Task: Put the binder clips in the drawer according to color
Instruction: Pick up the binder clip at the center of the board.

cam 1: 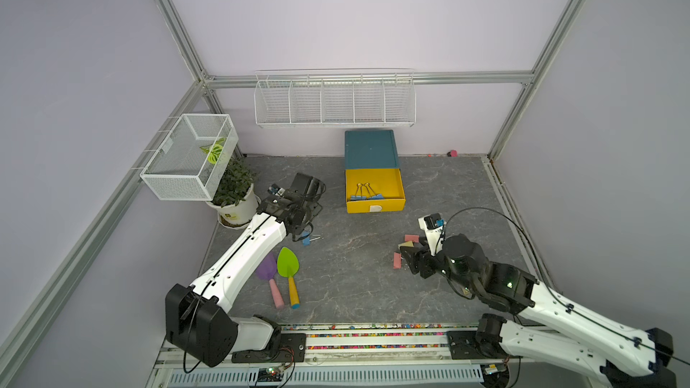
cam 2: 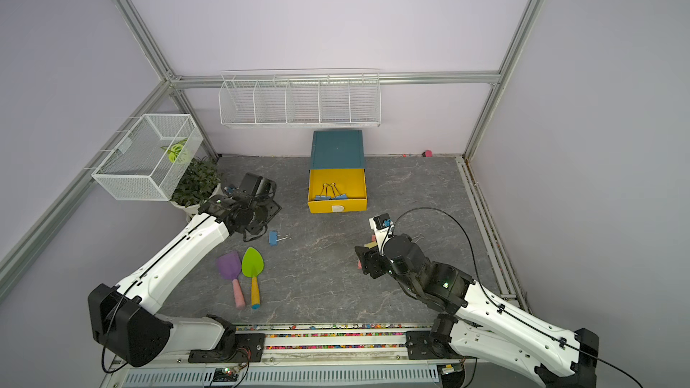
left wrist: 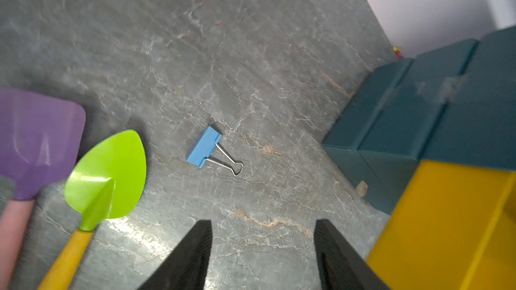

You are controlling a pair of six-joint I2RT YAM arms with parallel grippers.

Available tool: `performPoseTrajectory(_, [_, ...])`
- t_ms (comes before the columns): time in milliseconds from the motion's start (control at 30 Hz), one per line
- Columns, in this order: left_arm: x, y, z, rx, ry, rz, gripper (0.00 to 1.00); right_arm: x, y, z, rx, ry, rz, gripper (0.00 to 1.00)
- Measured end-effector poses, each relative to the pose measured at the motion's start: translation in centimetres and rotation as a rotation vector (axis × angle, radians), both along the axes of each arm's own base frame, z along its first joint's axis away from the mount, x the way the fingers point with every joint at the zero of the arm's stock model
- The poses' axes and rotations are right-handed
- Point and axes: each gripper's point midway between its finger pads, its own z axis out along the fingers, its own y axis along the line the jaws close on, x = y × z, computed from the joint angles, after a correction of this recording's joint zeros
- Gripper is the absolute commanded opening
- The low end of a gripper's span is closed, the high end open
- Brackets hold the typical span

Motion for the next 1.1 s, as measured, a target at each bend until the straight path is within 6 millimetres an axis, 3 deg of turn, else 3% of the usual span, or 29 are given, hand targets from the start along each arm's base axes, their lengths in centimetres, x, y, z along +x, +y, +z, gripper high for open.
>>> performPoseTrajectory(167, [0.0, 0.8, -3.5, -0.136, 0.079, 0.173, 0.68, -0.1, 0.3, -0.3, -0.003, 0.010, 0.012, 0.74])
performPoseTrajectory(300, [0.1, 1.2, -5.6, -0.200, 0.148, 0.306, 0.86, -0.1, 0.4, -0.3, -0.001, 0.013, 0.017, 0.74])
performPoseTrajectory(400, [0.1, 1.4, -7.1, -0.221, 0.198, 0.381, 0.92, -0.1, 0.4, -0.3, -0.001, 0.013, 0.017, 0.74])
performPoseTrajectory(700, [0.5, 2.6, -11.8, -0.252, 0.392, 0.569, 0.90, -0.1, 0.4, -0.4, -0.006, 0.012, 0.018, 0.74])
performPoseTrajectory(1100, [1.3, 2.1, -13.5, -0.268, 0.456, 0.648, 0.88, 0.1, 0.7, -0.7, -0.026, 0.011, 0.027, 0.74])
